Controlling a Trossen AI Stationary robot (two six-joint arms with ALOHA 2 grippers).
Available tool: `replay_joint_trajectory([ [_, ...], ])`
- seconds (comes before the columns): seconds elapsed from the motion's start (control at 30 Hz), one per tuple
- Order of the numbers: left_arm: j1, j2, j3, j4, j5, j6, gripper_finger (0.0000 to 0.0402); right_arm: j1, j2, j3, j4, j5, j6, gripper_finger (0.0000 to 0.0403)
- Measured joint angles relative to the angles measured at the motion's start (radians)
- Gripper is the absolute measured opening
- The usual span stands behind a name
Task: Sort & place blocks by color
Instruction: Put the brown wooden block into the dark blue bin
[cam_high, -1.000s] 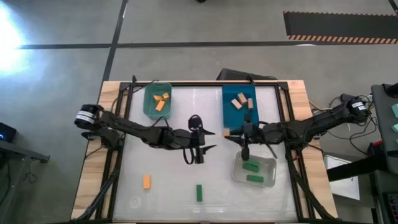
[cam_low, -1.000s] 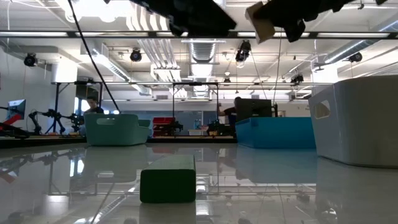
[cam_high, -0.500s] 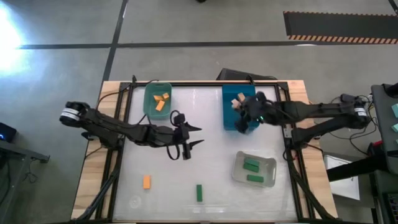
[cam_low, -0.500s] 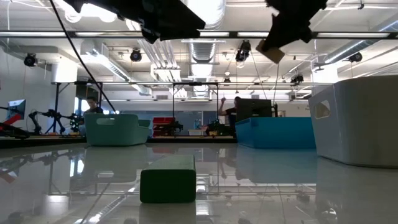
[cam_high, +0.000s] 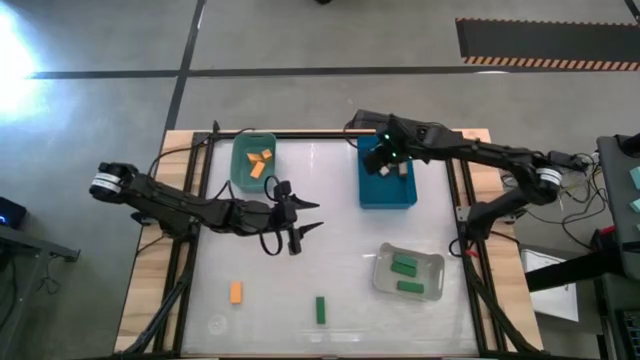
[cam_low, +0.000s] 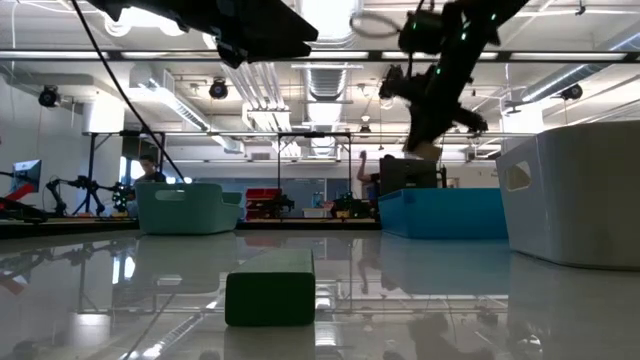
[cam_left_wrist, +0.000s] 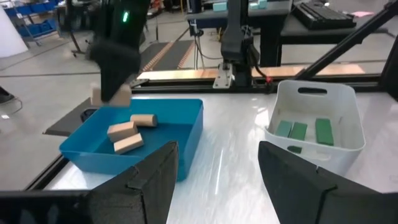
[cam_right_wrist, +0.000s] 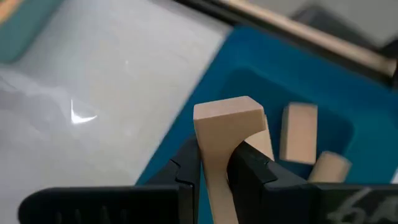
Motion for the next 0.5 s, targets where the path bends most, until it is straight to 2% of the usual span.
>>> replay_joint_trajectory([
  [0.2, 0.0, -0.008, 0.0, 0.0, 0.0, 0.007, 0.0206, -0.096, 0.107, -0.03, 0.026, -0.004, 0.15, 0.0045],
  [0.5, -0.001, -0.022, 0.002, -0.001, 0.0, 0.006, 0.0206, -0.102, 0.208, -0.037, 0.137, -0.009, 0.285, 0.0047],
])
